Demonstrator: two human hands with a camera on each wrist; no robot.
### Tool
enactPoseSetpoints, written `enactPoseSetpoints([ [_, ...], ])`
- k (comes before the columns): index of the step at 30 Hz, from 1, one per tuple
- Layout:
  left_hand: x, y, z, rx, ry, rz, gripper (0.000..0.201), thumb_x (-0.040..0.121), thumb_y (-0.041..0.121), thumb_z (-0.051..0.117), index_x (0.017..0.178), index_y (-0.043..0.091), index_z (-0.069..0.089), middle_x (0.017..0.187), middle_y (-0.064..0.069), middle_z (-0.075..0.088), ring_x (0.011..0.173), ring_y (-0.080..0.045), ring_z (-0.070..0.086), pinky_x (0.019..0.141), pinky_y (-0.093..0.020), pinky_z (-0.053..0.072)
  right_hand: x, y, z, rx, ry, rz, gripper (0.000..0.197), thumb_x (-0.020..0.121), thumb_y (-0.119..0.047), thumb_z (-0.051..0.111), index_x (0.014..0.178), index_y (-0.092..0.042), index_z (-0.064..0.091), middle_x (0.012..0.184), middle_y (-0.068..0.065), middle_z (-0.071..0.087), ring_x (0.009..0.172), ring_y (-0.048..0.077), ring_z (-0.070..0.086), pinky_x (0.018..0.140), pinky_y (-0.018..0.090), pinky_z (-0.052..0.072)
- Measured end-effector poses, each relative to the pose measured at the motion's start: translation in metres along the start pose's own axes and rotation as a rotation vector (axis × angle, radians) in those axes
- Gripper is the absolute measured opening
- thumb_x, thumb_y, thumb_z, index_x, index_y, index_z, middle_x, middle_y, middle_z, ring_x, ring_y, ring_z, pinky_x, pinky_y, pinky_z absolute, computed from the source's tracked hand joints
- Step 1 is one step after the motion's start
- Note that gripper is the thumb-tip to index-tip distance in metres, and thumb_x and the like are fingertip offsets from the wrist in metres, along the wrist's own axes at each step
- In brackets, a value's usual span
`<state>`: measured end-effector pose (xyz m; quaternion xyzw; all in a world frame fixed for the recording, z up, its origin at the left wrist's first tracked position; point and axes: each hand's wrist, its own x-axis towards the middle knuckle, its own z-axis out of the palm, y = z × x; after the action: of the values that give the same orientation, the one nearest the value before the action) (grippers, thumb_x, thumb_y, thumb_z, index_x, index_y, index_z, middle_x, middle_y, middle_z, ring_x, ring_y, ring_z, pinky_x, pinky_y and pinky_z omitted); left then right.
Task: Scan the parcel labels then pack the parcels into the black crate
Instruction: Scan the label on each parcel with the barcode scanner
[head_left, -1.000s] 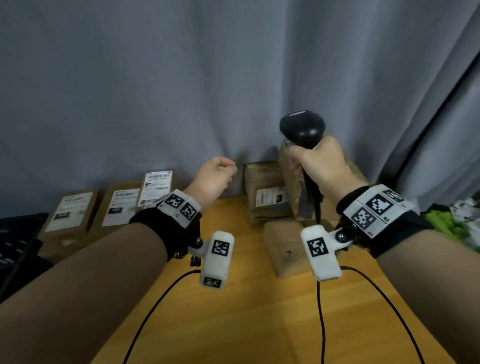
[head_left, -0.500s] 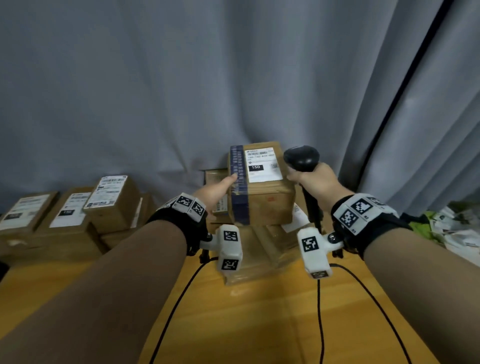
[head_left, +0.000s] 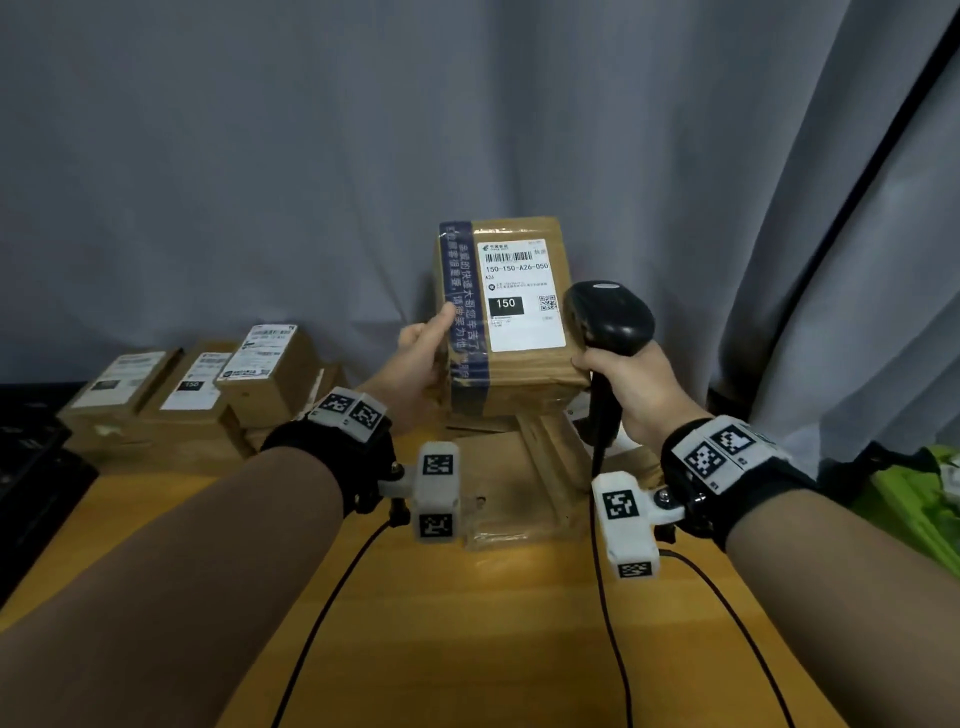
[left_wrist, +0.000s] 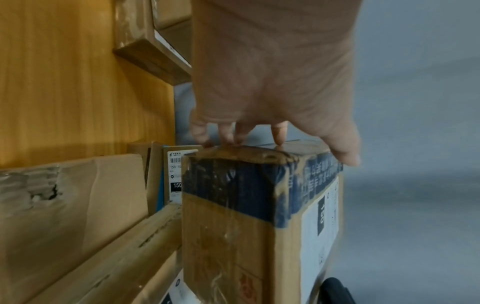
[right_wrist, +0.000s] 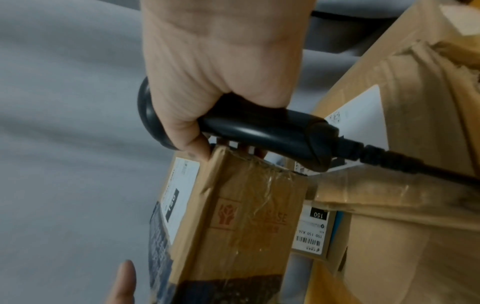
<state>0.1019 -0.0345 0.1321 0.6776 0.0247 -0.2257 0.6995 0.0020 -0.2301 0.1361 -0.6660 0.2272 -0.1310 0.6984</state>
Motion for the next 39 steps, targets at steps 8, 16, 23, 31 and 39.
enactPoseSetpoints([
  [8,-0.026,0.009,-0.060,0.145,-0.152,-0.029,0.041,0.092,0.048,0.053,0.122,0.021,0.055,0.109,-0.003,0.071,0.094,-0.018,0.069,0.079,-0.031,0.052,-0.005,0.013,0.038,-0.055,-0.114,-0.037,0.020,0.074,0.004,0.071,0.087,-0.011,0.066,0.082,0.007,0.065,0.086,0.024,0.062,0.085,0.040,0.051],
  [16,-0.035,0.006,-0.132,0.162,-0.049,-0.036,0.058,0.085,0.051,0.061,0.126,0.011,0.053,0.108,-0.008,0.067,0.090,-0.022,0.065,0.074,-0.033,0.051,-0.014,0.024,0.101,-0.194,-0.182,-0.055,0.023,0.075,0.006,0.069,0.082,-0.015,0.063,0.074,0.002,0.064,0.079,0.020,0.062,0.077,0.034,0.051],
  [23,-0.035,0.004,-0.185,0.204,0.055,-0.028,0.078,0.080,0.037,0.073,0.142,0.027,0.025,0.118,-0.008,0.061,0.104,-0.027,0.061,0.081,-0.043,0.053,-0.026,0.038,0.156,-0.186,-0.205,-0.014,0.026,0.077,0.004,0.071,0.095,-0.013,0.063,0.083,0.001,0.065,0.081,0.014,0.060,0.067,0.022,0.047],
  [31,-0.025,-0.019,-0.214,0.292,-0.135,0.023,0.105,0.078,0.010,0.075,0.148,0.042,0.003,0.130,-0.006,0.058,0.109,-0.022,0.059,0.071,-0.037,0.054,-0.029,0.049,0.198,-0.078,-0.171,0.005,0.042,0.075,0.000,0.075,0.114,-0.010,0.063,0.105,0.007,0.071,0.101,0.022,0.066,0.094,0.039,0.051],
  [39,-0.007,-0.019,-0.215,0.234,-0.123,-0.051,0.082,0.083,0.034,0.070,0.145,0.042,0.017,0.126,-0.006,0.056,0.107,-0.027,0.057,0.076,-0.045,0.052,-0.031,0.053,0.199,-0.060,-0.135,0.055,0.034,0.079,0.002,0.072,0.107,-0.013,0.064,0.101,0.005,0.070,0.094,0.015,0.065,0.071,0.024,0.048],
])
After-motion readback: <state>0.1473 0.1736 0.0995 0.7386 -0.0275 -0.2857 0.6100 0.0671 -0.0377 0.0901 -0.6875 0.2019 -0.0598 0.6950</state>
